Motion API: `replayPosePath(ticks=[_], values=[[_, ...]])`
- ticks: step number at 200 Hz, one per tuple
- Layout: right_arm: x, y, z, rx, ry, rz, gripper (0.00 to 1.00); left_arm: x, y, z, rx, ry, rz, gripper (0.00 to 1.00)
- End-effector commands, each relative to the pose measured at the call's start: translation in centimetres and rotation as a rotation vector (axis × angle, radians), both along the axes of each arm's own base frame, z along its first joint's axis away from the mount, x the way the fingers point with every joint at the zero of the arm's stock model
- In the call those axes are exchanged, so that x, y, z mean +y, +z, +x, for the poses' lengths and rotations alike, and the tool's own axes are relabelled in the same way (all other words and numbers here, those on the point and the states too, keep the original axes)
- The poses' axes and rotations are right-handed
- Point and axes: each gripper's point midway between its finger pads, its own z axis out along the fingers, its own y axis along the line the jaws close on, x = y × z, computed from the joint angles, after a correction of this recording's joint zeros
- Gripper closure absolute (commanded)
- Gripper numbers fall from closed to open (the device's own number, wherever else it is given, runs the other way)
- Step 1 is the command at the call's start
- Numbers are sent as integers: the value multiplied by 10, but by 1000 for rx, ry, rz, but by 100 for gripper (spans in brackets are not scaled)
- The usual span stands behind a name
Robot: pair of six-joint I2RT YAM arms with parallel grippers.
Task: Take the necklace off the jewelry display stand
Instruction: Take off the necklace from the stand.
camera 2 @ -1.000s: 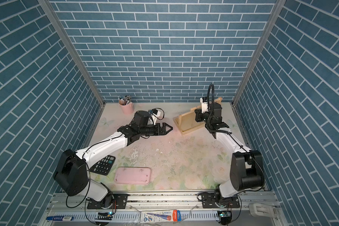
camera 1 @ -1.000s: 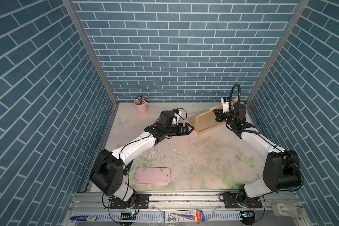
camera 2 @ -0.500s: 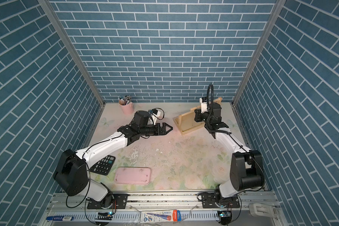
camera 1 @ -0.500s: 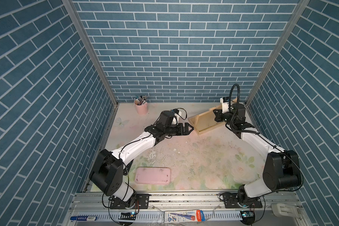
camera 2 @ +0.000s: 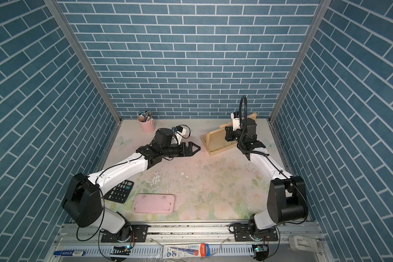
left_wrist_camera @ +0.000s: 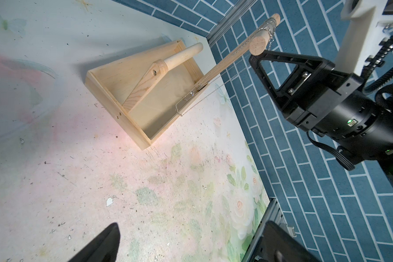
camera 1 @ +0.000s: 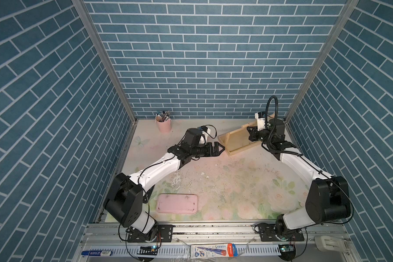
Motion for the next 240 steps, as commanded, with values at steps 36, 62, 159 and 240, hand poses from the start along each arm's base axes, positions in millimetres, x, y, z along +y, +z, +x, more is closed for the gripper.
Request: replayPosePath(ticks=[36, 62, 159, 240], values=[[4, 42, -7, -81, 16, 3, 100, 0, 8, 3, -16, -1, -21, 1], [5, 45, -7, -84, 21, 3, 100, 0, 8, 2, -14, -3, -22, 1], [17, 62, -16, -98, 57, 2, 100, 0, 6, 3, -2, 1, -28, 1], [29, 83, -25, -124, 93, 0, 100, -4, 8, 4, 27, -17, -89, 1]])
